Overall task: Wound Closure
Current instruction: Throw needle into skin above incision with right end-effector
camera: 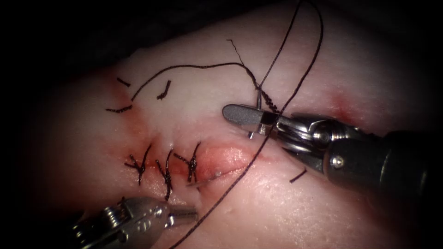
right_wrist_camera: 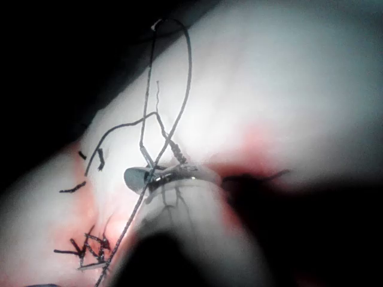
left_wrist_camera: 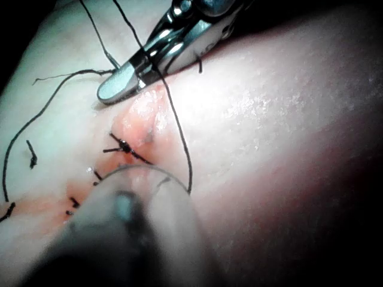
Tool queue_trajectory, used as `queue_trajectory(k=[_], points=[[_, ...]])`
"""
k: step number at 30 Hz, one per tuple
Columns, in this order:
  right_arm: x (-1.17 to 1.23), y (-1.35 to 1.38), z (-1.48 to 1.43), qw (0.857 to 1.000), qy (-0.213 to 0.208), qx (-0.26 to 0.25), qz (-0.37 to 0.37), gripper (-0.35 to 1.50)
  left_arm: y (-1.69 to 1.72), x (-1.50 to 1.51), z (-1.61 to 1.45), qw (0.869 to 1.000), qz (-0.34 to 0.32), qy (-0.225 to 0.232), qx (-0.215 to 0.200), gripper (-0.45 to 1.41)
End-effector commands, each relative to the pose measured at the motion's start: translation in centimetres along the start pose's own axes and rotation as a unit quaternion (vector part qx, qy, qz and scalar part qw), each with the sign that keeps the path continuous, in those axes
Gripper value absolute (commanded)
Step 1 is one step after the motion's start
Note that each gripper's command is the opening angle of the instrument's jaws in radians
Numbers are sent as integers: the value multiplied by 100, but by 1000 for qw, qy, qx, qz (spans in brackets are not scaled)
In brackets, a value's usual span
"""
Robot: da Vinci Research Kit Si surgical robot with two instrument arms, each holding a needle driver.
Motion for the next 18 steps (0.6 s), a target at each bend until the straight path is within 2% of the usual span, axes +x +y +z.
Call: queue_trajectory(k=[1, 9, 18], points=[[-2, -9, 15, 1000, -3, 7, 9, -35, -7, 7, 5, 1000, 1, 2, 1, -31], [-36, -4, 28, 996, -30, 47, 71, -35, -6, 8, 4, 1000, 1, 1, 1, -31], [-51, -9, 36, 994, -37, 65, 85, -35, -3, 12, 0, 1000, -2, 2, 1, -31]])
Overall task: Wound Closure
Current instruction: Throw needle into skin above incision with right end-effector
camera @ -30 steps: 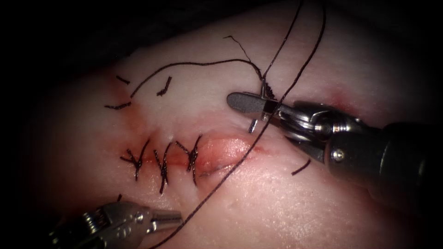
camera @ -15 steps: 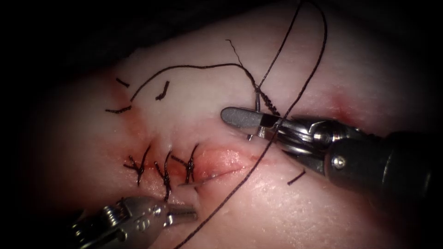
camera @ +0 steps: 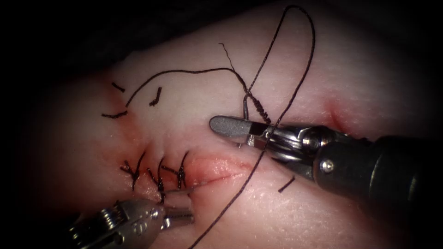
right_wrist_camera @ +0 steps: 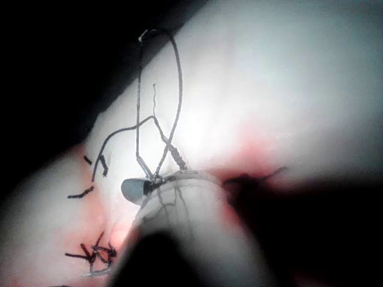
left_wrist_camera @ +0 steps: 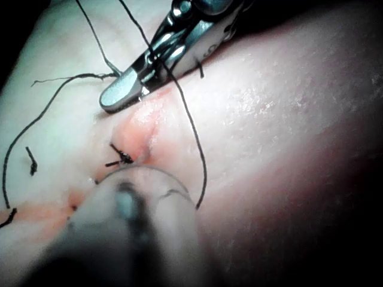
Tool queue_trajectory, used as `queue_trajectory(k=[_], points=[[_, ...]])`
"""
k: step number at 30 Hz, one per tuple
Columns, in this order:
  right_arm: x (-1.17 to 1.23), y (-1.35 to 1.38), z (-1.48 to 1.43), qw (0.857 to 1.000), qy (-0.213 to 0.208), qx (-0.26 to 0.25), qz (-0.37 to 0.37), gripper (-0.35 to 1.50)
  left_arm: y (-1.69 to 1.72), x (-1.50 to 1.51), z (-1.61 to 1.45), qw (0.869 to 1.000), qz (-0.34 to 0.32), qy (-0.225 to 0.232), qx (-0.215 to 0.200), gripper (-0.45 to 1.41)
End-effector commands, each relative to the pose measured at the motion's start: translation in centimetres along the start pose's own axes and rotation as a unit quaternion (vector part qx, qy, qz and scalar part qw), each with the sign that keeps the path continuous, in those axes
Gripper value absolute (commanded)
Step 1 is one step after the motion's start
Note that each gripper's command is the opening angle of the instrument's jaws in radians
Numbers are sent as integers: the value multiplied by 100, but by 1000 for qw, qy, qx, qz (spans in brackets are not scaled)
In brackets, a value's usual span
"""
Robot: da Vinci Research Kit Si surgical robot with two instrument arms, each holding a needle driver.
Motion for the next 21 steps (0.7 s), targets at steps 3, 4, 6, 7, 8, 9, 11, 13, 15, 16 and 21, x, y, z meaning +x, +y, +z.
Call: queue_trajectory(k=[3, 4, 6, 7, 8, 9, 11, 13, 15, 16, 21], points=[[1, -5, 17, 1000, -5, 5, 1, -35, -7, 10, 1, 1000, -6, 11, 4, -33], [1, -4, 18, 1000, -6, 6, 1, -35, -8, 12, -1, 1000, -4, 15, 5, -33], [6, -5, 16, 1000, -7, 10, -2, -15, -9, 14, -4, 1000, -4, 24, 8, -34], [10, -6, 15, 999, -1, 11, -31, 36, -9, 14, -5, 1000, -5, 26, 9, -34], [16, -7, 13, 996, 15, 12, -84, 100, -9, 14, -6, 1000, -5, 27, 7, -34], [21, -9, 11, 993, 28, 11, -114, 110, -8, 14, -7, 1000, -5, 26, 8, -34], [32, -14, 4, 979, 52, 13, -197, 98, -7, 13, -8, 1000, -5, 26, 8, -34], [45, -20, -7, 965, 79, 0, -250, 98, -7, 13, -9, 1000, -5, 26, 8, -34], [66, -29, -26, 937, 114, -49, -325, 94, -6, 12, -10, 1000, -5, 25, 9, -34], [73, -32, -31, 929, 121, -60, -345, 94, -5, 12, -11, 1000, -5, 25, 9, -34], [103, -41, -59, 887, 144, -116, -424, 98, -4, 11, -13, 1000, -2, 25, 9, -34]])
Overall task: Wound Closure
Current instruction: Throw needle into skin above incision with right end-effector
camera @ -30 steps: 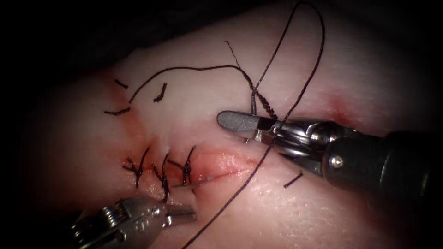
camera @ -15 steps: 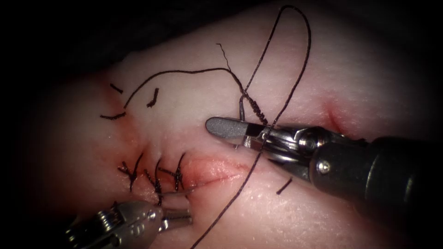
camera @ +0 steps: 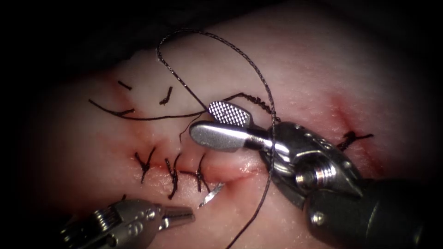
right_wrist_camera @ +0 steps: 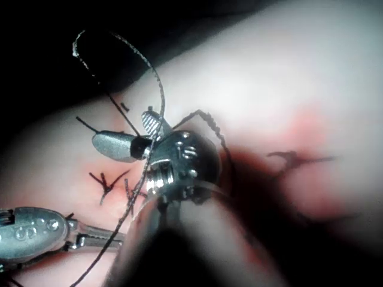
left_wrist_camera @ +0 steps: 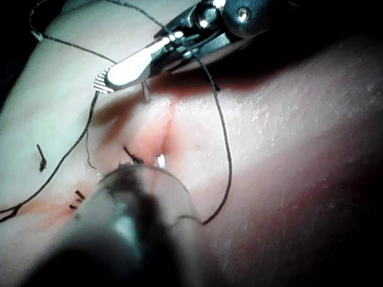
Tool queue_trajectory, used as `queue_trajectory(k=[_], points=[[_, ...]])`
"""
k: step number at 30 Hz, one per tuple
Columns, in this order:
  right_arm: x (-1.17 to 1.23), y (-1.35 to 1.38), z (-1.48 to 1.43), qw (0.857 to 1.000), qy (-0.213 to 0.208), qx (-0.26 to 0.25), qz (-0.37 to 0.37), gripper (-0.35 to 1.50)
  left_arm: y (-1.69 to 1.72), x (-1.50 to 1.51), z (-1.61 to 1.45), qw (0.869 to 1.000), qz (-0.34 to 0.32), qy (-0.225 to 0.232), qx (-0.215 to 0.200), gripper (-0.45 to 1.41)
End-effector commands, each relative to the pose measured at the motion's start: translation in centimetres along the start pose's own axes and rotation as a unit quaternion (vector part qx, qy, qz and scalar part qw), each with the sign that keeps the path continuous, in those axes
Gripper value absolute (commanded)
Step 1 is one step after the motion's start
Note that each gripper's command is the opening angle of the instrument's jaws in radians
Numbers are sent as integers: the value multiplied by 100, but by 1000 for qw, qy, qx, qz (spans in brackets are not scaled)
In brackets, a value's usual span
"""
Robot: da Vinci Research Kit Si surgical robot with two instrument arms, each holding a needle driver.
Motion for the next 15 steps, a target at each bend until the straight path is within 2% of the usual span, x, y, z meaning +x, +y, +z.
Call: queue_trajectory(k=[1, 7, 11, 15], points=[[16, 11, 4, 999, 3, -14, -30, 100, -6, 7, 4, 1000, 2, 2, 1, -34], [39, 33, -20, 993, -17, -56, -99, 98, -10, 8, 2, 1000, 12, 5, 0, -36], [49, 43, -32, 989, -19, -76, -129, 96, -23, 12, -3, 998, 46, 36, 14, -36], [49, 47, -36, 987, -16, -90, -132, 115, -33, 16, -6, 995, 66, 68, 8, -36]])
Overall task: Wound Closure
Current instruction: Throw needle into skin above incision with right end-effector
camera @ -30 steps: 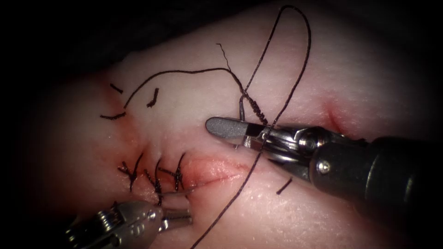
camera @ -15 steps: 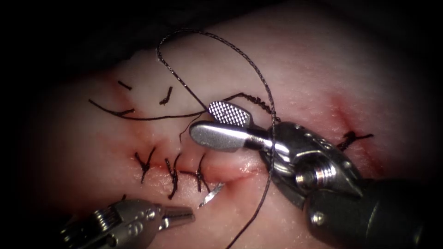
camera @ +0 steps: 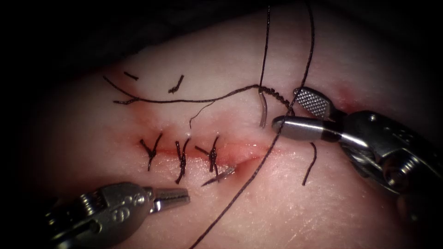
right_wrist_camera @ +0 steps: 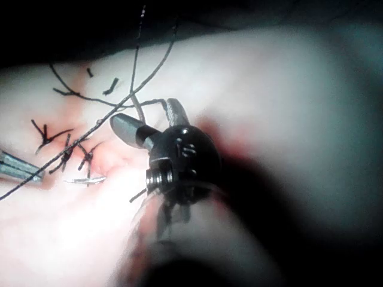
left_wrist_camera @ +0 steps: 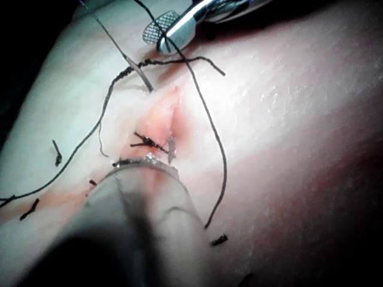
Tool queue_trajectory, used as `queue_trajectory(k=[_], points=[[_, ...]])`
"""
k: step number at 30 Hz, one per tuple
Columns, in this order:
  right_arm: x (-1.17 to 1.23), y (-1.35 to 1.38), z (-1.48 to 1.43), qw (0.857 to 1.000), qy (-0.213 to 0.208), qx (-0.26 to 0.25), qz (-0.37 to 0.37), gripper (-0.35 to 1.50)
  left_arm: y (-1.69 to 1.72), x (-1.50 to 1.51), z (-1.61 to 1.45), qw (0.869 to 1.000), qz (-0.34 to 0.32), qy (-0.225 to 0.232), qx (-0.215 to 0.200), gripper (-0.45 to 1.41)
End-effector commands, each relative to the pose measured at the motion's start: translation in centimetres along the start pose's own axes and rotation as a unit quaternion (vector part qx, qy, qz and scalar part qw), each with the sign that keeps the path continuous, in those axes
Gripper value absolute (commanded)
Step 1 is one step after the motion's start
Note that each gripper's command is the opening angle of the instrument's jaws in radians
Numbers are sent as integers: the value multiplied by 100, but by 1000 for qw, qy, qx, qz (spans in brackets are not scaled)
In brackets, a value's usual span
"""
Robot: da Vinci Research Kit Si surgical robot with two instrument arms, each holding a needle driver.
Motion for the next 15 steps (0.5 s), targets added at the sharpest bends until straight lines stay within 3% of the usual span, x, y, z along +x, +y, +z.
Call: queue_trajectory(k=[1, 9, 10, 11, 15], points=[[2, -5, 13, 1000, 3, -6, 0, 116, -9, 6, 7, 1000, 2, 9, 0, -36], [-3, -29, 35, 1000, -3, -20, -10, 111, -10, 4, 8, 1000, 7, 11, 2, -36], [-4, -32, 38, 1000, -7, -16, -10, 100, -10, 4, 8, 1000, 7, 11, 2, -36], [-4, -37, 43, 1000, -10, -5, -13, 63, -10, 4, 8, 1000, 8, 11, 2, -36], [-3, -40, 50, 1000, -8, -9, -23, 59, -10, 4, 8, 1000, 8, 11, 3, -36]])
